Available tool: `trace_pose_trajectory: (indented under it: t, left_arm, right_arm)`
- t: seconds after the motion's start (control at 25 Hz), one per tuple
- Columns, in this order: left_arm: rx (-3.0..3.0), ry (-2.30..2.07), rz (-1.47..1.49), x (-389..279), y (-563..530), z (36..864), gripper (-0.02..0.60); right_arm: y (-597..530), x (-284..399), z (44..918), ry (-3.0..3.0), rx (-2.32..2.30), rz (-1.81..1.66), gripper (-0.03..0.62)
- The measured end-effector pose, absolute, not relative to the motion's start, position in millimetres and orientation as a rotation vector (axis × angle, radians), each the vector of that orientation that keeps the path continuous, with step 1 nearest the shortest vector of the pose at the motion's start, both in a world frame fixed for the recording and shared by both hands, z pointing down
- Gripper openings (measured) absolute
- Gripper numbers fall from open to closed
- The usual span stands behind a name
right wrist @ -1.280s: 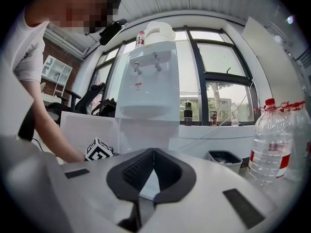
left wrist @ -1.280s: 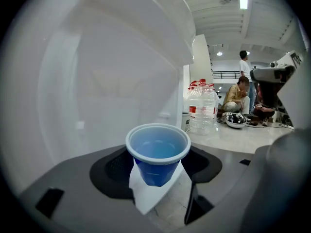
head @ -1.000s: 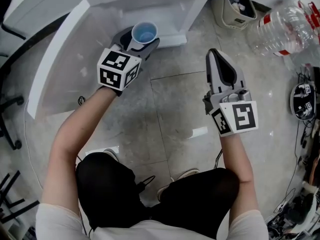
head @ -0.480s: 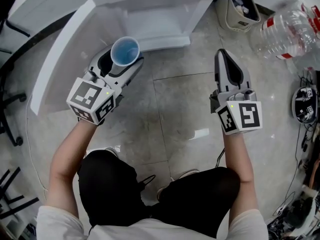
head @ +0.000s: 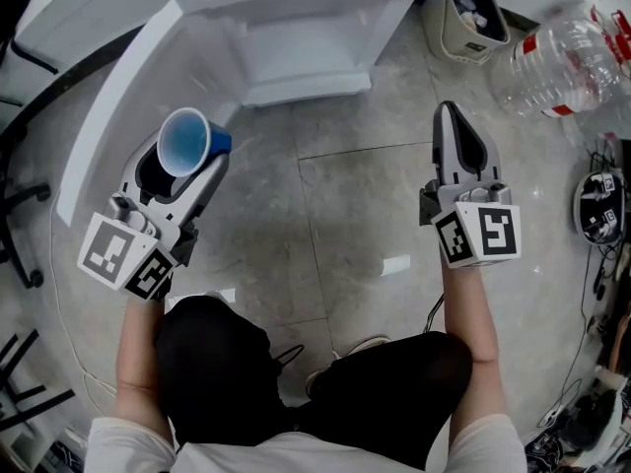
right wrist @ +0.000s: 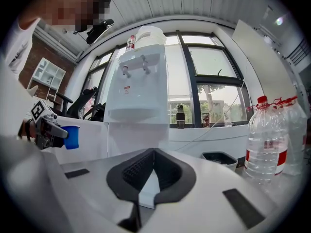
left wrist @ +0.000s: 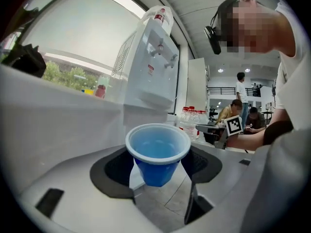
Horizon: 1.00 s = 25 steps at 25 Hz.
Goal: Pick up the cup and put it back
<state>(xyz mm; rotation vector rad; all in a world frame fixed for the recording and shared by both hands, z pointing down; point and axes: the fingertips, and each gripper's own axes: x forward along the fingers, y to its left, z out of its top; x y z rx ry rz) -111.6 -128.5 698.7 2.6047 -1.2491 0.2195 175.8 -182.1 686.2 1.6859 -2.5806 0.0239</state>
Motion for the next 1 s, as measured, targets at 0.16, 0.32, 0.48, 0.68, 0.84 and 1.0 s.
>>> trace_pose_trajectory:
  t: [0.16,0.32,0.48,0.68,0.84,1.0]
  left_arm:
    - [2.667,-1.324,0.236,-114.3,-128.6,678.2,0.319]
    - [2.695,-1.364,0.241,-110.1,-130.5,675.4,0.319]
    - [2.711,-1.362,0.275,-103.4,-130.9,679.6,0.319]
    - [2.691,-1.321,0.205,-91.6,-138.7,684.9,0.319]
    - [2.729,-1.316,0.264,-81.0,-138.2,695.7,0.319]
    - [2.737,-1.292,0.253,-72.2,-149.2,703.5,0.319]
  right_arm:
    - [-181.9,173.1,686.6,-2.588,1.671,0.018,0.02]
    - [-180.8,174.3,685.5,-2.586,1.677,0.017,0.02]
    - [-179.0,175.9,684.5,-2.582,1.678,0.011,0.02]
    - [-174.9,180.4,687.1,-2.569,1.675,0.016,0.02]
    - [-173.3,179.7,688.6,-2.568,1.664,0.017,0.02]
    - [-171.7,183.2,689.7,-2.56,1.671,0.021,0.02]
